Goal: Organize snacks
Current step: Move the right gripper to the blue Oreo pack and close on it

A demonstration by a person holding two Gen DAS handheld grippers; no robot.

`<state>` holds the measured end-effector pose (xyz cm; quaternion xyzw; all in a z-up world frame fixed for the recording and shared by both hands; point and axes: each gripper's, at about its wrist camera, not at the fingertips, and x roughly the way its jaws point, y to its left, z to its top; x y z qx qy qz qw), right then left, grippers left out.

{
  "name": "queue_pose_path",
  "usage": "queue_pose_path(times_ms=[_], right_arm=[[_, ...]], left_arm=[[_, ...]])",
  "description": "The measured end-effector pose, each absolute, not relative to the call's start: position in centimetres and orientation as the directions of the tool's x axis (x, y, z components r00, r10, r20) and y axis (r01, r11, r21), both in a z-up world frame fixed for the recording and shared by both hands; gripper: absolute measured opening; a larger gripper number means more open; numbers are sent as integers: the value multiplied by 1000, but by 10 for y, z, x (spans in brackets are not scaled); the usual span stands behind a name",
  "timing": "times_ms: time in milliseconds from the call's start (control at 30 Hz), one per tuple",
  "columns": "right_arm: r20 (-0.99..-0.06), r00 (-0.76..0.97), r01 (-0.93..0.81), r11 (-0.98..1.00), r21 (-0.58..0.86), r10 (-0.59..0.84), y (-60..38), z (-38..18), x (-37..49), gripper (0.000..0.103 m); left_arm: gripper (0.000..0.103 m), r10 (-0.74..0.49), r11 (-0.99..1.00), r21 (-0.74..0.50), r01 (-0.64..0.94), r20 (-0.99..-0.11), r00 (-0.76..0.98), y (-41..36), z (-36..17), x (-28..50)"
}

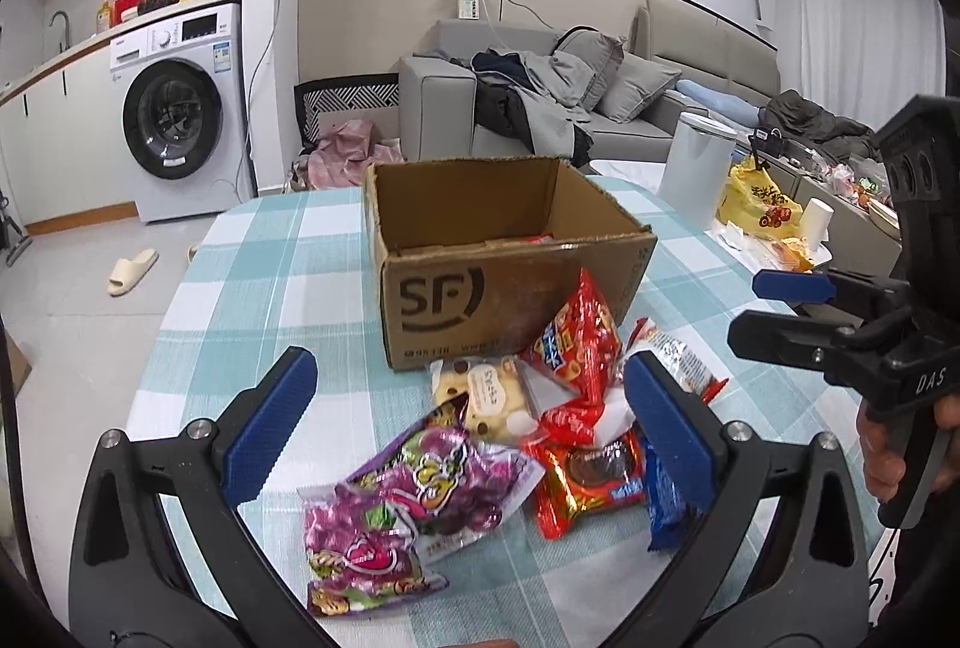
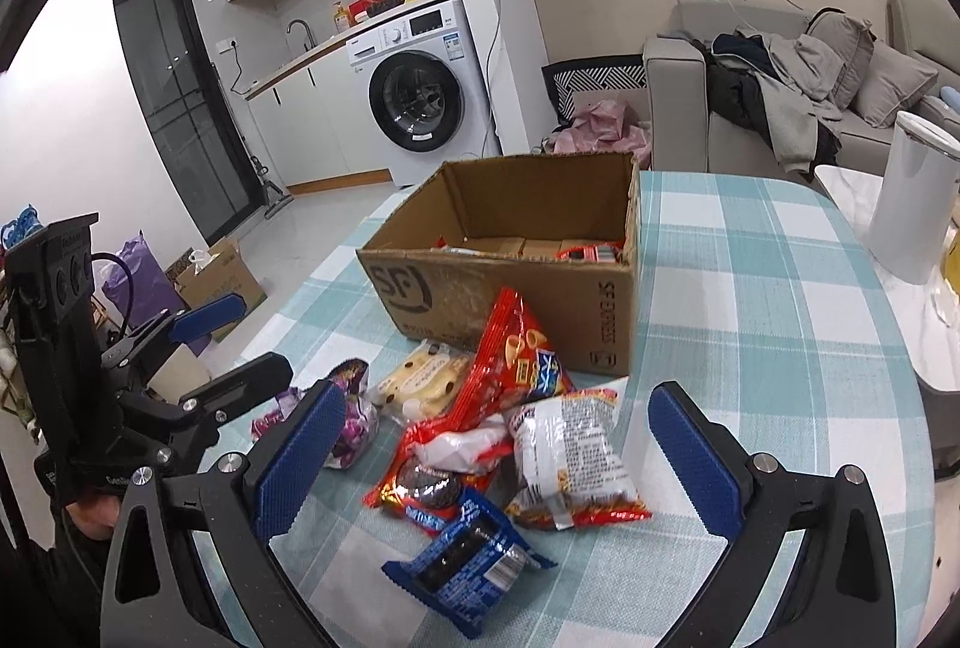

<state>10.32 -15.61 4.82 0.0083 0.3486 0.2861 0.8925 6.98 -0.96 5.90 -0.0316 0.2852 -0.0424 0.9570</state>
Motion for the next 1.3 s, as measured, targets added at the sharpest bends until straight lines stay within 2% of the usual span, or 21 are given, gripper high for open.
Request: queue_pose_path(times_ms=[667, 1300], right_arm=[[-715, 500, -491, 840, 231, 489, -154, -5, 101, 103], [-806, 402, -524, 831, 186, 434, -128, -43, 96, 103]], left_arm=[[102, -78, 996, -88, 29, -621, 780, 3, 16, 64], [102, -71, 996, -91, 12, -683, 727, 6, -15, 80]])
